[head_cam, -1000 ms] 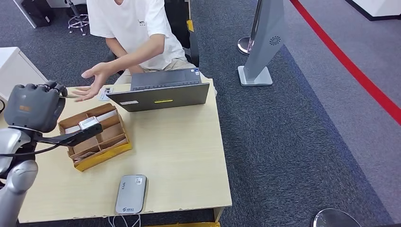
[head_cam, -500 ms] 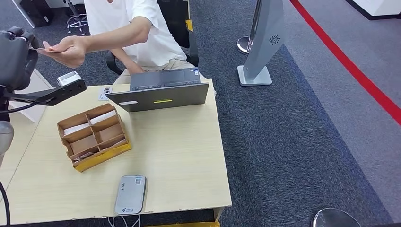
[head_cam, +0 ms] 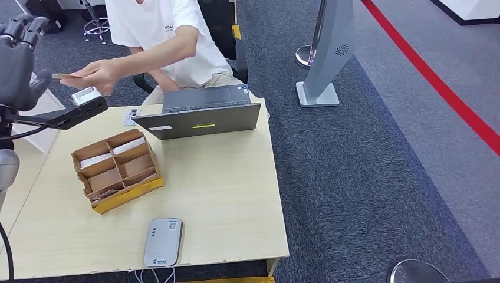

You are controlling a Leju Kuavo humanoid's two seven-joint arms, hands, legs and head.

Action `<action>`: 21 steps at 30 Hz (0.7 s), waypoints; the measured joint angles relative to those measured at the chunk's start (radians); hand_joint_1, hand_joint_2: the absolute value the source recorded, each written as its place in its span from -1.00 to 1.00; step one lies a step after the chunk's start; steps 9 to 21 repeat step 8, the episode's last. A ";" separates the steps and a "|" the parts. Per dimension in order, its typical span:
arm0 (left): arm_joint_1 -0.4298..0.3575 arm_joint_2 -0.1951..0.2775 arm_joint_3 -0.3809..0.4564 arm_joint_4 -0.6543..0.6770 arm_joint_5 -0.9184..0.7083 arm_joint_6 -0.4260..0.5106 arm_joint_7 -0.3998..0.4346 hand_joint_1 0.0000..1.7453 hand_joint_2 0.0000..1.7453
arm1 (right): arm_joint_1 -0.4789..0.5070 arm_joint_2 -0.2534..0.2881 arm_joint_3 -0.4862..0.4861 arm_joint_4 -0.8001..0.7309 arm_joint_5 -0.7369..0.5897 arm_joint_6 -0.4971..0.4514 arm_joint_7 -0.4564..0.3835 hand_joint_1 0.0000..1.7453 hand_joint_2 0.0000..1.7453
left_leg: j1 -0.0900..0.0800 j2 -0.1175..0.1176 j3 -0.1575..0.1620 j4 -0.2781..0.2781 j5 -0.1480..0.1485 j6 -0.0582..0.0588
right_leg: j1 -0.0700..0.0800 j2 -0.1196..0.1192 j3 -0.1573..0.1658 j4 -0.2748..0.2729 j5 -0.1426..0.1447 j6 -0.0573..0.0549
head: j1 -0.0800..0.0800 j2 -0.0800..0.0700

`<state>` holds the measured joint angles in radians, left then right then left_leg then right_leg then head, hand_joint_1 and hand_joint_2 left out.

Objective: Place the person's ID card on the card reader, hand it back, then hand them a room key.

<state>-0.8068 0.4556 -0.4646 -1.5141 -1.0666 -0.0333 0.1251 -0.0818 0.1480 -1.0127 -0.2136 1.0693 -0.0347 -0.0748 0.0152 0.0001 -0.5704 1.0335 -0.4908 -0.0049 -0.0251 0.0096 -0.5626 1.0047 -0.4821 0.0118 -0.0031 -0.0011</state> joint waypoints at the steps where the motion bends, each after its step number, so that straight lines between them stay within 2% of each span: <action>1: 0.000 0.003 0.000 0.000 0.000 0.002 0.000 -1.00 1.00 | 0.000 0.000 0.000 0.000 0.000 0.000 0.000 -1.00 1.00 | 0.000 0.000 0.000 0.000 0.000 0.000 | 0.000 0.000 0.000 0.000 0.000 0.000 | 0.000 0.000; 8: 0.003 0.030 0.002 0.004 -0.003 0.017 0.005 -1.00 1.00 | 0.000 0.000 0.000 0.000 0.006 0.000 0.005 -1.00 1.00 | 0.000 0.000 0.000 0.000 0.000 0.000 | 0.000 0.000 0.000 0.001 0.001 0.000 | 0.000 0.000; 21: 0.003 0.030 0.002 0.004 -0.003 0.017 0.005 -1.00 1.00 | 0.000 0.000 0.000 0.000 0.006 0.000 0.005 -1.00 1.00 | 0.000 0.000 0.000 0.000 0.000 0.000 | 0.000 0.000 0.000 0.001 0.001 0.000 | 0.000 0.000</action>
